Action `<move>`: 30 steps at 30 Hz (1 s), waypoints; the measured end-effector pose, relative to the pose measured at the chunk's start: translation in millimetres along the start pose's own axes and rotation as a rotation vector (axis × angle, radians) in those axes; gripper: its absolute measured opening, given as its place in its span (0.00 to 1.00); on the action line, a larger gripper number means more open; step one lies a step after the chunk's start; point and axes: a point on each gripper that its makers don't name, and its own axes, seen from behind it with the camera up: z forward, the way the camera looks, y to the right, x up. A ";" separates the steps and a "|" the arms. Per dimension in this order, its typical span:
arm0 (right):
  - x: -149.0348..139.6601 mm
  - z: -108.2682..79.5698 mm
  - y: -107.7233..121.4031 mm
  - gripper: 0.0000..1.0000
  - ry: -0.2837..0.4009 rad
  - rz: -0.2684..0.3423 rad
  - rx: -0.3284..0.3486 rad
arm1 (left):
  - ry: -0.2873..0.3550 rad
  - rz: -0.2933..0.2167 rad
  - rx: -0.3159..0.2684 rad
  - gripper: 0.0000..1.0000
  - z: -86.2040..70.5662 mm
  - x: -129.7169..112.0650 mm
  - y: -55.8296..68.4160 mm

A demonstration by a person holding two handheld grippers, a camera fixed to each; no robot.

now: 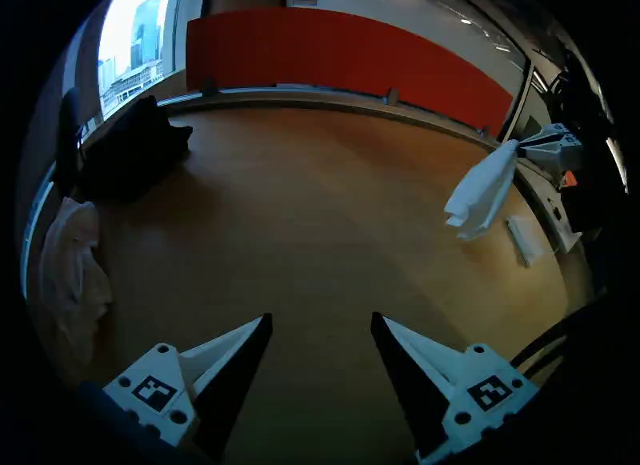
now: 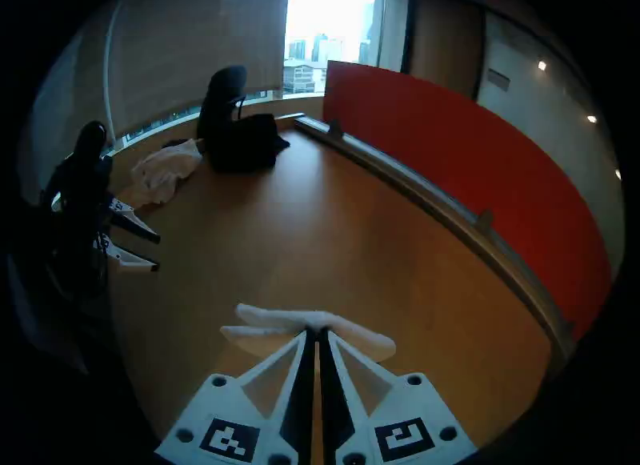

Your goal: Fold towel

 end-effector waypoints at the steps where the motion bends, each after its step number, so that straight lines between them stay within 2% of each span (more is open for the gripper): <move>1: -3.9 -3.9 5.1 0.03 -0.004 0.002 -0.005 | -0.001 0.001 0.001 0.91 0.4 -0.2 0.4; 18: -61.4 -51.1 85.8 0.03 -0.055 0.072 -0.085 | -0.018 0.008 0.003 0.91 4.3 -1.2 10.2; 30: -92.8 -79.5 137.1 0.03 -0.099 0.088 -0.160 | -0.024 0.025 0.009 0.91 5.8 2.7 15.6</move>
